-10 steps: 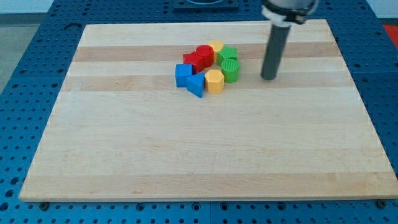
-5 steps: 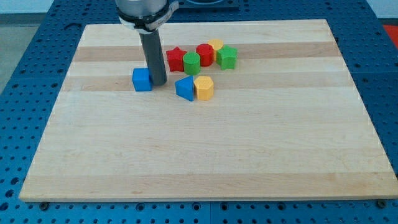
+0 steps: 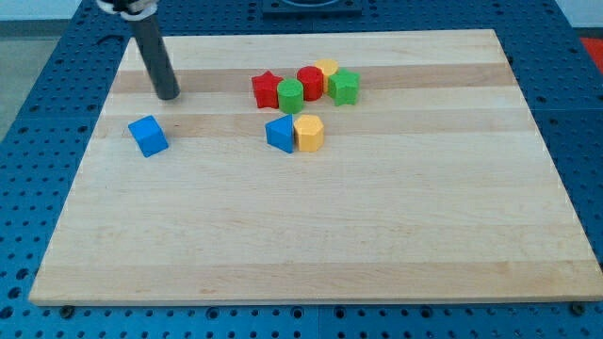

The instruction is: Separate blue cube from the group of blocks

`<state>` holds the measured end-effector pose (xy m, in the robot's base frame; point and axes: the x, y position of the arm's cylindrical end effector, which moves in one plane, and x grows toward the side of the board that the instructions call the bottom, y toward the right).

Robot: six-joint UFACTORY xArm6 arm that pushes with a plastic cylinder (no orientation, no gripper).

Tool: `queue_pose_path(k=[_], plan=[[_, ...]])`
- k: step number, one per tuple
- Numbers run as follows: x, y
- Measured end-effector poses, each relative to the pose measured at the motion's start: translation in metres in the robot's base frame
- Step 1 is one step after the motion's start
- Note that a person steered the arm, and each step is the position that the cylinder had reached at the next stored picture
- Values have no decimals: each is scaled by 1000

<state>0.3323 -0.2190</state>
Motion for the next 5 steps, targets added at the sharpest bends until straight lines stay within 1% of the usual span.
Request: queue_pose_path(k=[1, 2, 3, 4, 5], plan=[[43, -9], [74, -9], [84, 9], [53, 23], [42, 74]])
